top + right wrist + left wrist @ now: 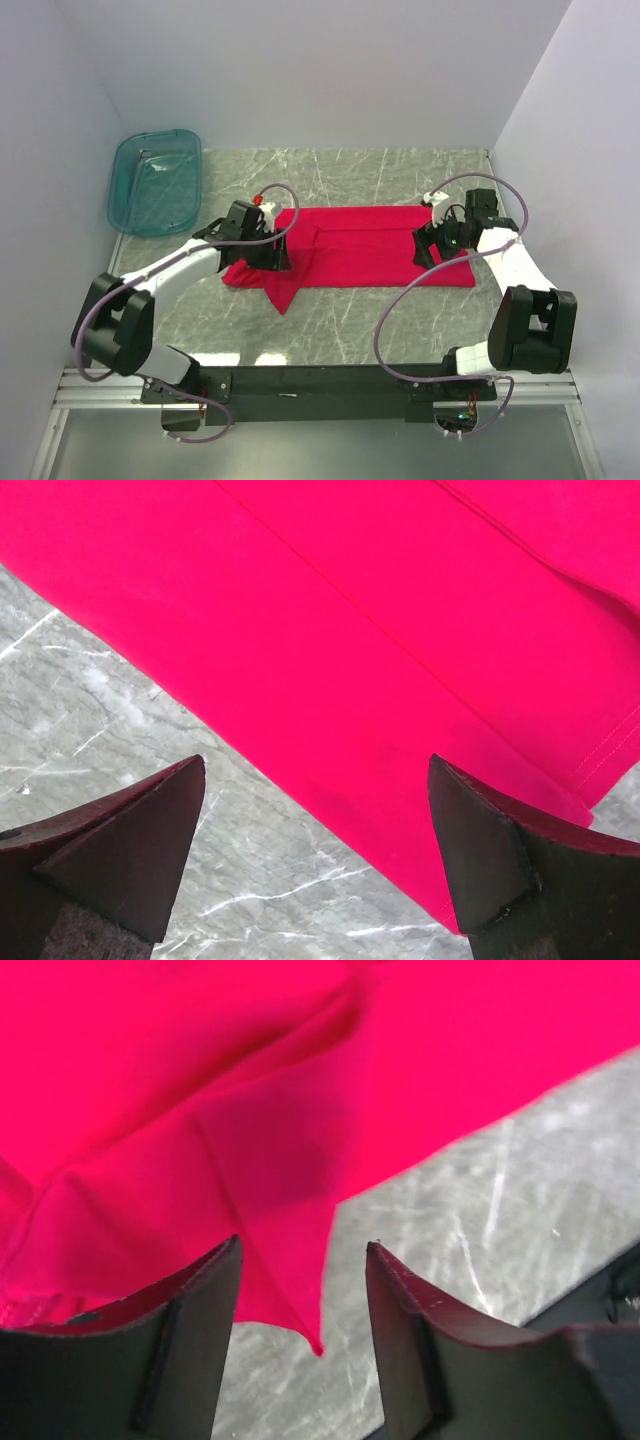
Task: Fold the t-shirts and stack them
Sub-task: Fold the tshirt
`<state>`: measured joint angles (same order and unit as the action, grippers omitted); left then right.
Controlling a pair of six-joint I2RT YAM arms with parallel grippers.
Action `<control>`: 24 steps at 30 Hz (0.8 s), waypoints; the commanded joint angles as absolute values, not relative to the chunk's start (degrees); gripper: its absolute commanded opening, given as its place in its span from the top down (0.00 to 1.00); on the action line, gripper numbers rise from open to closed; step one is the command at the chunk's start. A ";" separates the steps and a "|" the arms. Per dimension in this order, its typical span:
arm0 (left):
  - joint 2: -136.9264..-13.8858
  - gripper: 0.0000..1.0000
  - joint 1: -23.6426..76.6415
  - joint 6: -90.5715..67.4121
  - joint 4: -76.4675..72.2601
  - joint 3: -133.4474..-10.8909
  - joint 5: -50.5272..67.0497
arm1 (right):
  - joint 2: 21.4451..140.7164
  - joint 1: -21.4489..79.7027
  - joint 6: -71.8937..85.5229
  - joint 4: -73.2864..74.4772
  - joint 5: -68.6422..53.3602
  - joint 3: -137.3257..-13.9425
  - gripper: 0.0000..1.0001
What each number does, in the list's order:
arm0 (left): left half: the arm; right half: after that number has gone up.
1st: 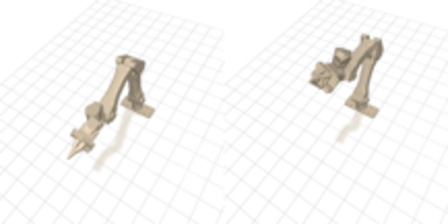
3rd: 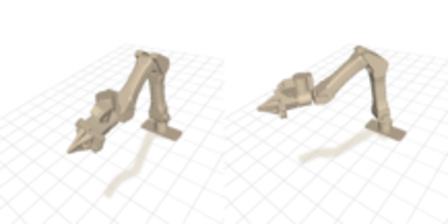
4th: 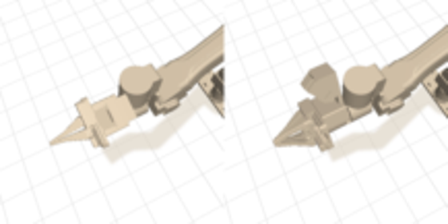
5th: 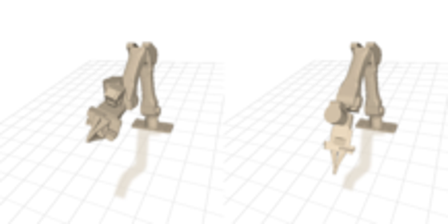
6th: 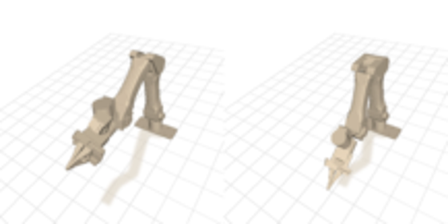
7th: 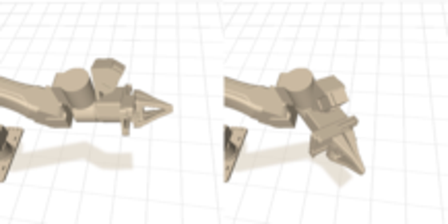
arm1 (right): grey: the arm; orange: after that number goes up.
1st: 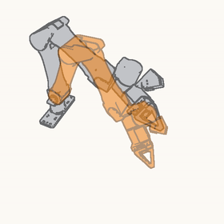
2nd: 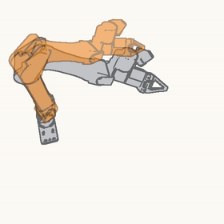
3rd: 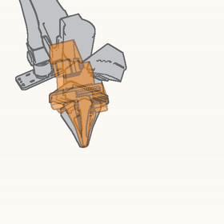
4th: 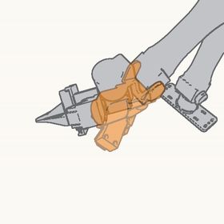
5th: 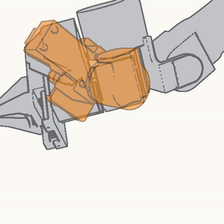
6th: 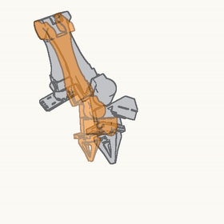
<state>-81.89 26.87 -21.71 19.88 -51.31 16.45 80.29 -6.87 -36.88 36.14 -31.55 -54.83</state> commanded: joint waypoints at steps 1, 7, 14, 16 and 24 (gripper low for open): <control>-83.04 0.44 26.63 -25.49 15.38 -51.94 13.27 | 78.13 -6.59 -36.30 34.72 -31.82 -54.32 0.02; -88.59 0.47 26.72 -24.70 16.08 -53.35 12.57 | 78.31 -6.68 -35.95 34.19 -31.90 -54.14 0.02; -92.81 0.49 26.72 -23.38 16.61 -54.23 12.83 | 77.96 -6.68 -35.68 34.01 -31.55 -54.14 0.02; -93.60 0.50 26.72 -23.20 16.52 -54.40 13.09 | 77.96 -6.68 -35.68 34.01 -31.46 -54.14 0.02; -94.57 0.66 26.72 -22.50 16.17 -54.32 17.31 | 77.61 -6.68 -35.42 33.66 -31.03 -54.05 0.02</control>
<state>-94.67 26.74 -23.27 17.78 -52.42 14.57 79.92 -6.87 -35.81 35.46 -31.07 -54.06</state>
